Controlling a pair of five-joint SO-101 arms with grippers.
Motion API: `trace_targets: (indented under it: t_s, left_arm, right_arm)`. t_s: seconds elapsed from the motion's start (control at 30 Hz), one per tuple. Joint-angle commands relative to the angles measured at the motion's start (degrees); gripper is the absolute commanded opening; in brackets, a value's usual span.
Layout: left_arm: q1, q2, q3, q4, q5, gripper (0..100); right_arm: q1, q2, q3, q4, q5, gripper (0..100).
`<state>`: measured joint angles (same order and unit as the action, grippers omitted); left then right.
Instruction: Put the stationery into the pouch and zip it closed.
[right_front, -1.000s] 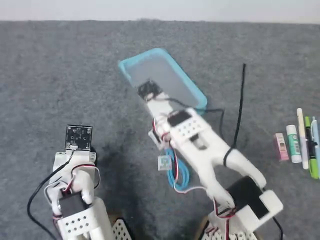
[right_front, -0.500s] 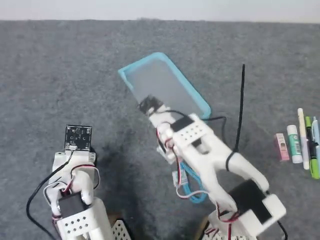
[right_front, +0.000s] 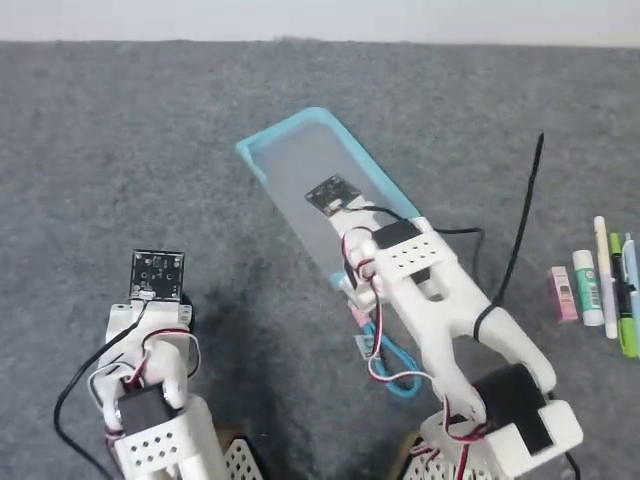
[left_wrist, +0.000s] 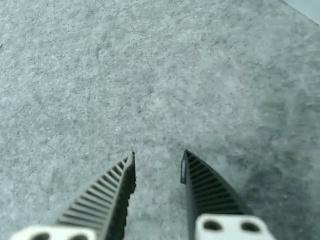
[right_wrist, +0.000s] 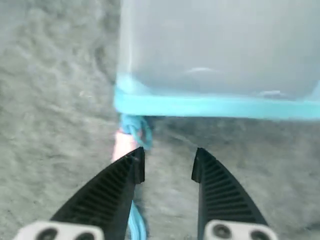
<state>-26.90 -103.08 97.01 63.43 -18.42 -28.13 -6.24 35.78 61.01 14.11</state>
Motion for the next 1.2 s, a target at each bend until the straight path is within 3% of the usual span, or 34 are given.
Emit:
trace_targets:
  t_s: [0.0, 0.2, 0.5, 0.67, 0.87, 1.0, 1.17]
  left_arm:
    - [0.3, 0.4, -0.3, 0.4, -0.6, 15]
    - [0.3, 0.4, -0.3, 0.4, -0.6, 15]
    - [0.3, 0.4, -0.3, 0.4, -0.6, 15]
    - [0.3, 0.4, -0.3, 0.4, -0.6, 15]
    - [0.3, 0.4, -0.3, 0.4, -0.6, 15]
    - [0.3, 0.4, -0.3, 0.4, -0.6, 15]
    - [0.3, 0.4, -0.3, 0.4, -0.6, 15]
  right_arm:
    - [0.3, -2.7, -2.6, -2.2, -0.6, 15.2]
    - [0.3, -0.1, -3.8, -7.9, -0.4, 15.1]
    - [-1.1, 14.6, -20.3, -6.9, -4.2, 15.1]
    - [-4.4, 13.9, -24.9, -2.9, -7.4, 15.1]
    - [-6.5, 3.3, -19.7, 2.5, -9.7, 15.1]
    - [-9.9, 0.6, -9.9, -3.0, -9.6, 15.1]
    - [-8.7, 4.5, -6.4, -8.1, -9.0, 15.1]
